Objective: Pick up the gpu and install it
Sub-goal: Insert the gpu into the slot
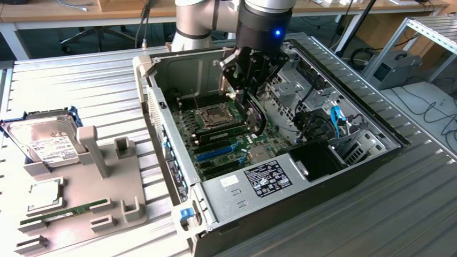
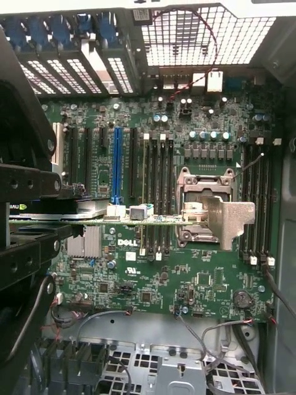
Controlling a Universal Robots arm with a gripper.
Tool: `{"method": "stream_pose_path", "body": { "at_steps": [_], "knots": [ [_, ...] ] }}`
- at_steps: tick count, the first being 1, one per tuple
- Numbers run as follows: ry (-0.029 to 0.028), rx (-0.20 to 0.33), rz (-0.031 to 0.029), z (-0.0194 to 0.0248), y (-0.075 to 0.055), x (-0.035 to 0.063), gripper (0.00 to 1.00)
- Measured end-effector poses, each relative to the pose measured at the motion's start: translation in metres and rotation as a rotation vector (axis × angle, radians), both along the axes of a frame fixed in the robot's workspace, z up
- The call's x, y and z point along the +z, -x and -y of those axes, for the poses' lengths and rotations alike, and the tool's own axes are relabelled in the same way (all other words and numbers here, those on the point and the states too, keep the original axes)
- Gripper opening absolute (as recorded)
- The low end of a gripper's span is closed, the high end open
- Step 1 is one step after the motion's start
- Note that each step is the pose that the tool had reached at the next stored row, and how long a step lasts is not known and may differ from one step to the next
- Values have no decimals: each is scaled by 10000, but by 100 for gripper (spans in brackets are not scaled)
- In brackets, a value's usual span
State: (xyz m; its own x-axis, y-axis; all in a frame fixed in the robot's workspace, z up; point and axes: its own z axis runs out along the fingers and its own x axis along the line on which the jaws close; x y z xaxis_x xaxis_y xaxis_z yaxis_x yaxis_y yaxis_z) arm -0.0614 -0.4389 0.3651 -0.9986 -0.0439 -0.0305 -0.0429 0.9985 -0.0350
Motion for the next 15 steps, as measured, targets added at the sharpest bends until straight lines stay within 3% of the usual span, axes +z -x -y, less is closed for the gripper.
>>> {"method": "stream_pose_path", "body": {
  "at_steps": [15],
  "knots": [
    [0,521,0,0,0,0,26]
  ]
}}
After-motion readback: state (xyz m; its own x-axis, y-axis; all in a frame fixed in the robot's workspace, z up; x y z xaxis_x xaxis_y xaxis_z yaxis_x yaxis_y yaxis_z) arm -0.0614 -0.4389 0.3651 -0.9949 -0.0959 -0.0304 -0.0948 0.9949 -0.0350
